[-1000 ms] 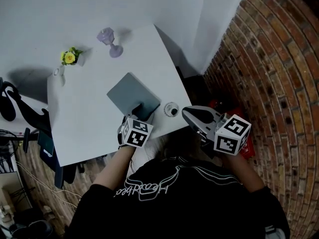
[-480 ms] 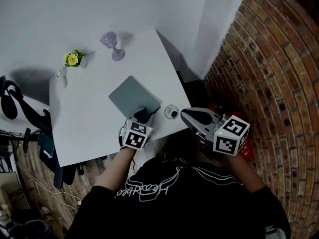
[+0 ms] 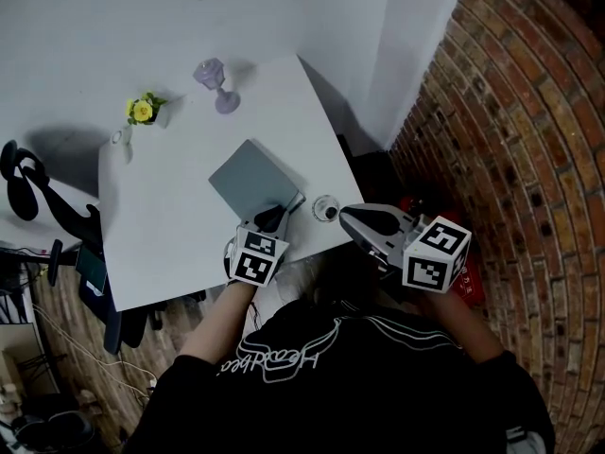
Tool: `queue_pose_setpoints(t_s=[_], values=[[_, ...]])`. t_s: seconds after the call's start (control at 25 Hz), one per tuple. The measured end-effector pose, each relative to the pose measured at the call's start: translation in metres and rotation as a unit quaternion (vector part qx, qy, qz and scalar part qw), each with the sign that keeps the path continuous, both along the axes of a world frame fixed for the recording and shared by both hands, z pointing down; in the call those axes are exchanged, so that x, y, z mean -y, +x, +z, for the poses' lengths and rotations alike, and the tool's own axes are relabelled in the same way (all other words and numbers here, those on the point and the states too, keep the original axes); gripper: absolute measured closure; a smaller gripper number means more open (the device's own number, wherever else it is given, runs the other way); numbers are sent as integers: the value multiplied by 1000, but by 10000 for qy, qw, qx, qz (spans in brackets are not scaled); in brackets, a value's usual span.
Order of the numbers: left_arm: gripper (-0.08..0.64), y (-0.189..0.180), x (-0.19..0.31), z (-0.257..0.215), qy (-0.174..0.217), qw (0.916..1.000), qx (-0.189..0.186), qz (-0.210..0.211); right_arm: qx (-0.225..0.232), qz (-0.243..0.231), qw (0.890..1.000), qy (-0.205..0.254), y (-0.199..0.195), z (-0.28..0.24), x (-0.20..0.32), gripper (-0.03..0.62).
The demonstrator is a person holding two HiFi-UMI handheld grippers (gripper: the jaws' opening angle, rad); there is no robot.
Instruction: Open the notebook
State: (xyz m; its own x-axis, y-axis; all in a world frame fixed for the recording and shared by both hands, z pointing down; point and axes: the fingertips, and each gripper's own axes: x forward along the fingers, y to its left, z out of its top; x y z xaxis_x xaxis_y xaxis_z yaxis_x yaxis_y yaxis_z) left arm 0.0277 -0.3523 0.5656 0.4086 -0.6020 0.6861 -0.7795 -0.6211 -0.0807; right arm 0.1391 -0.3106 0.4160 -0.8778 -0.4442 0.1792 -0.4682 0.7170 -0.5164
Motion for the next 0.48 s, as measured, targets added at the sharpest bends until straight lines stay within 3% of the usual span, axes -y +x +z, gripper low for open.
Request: queue_pose_setpoints(t_s=[0.28,0.48], values=[[514,-6,-7,-21,276,9996,101,-33,125,-86,9999,22,-3,-6,-2,592],[517,-15,-15,-37,446,9989,-64,-155,218,-236,9995,30,-15,-4,-3,592]])
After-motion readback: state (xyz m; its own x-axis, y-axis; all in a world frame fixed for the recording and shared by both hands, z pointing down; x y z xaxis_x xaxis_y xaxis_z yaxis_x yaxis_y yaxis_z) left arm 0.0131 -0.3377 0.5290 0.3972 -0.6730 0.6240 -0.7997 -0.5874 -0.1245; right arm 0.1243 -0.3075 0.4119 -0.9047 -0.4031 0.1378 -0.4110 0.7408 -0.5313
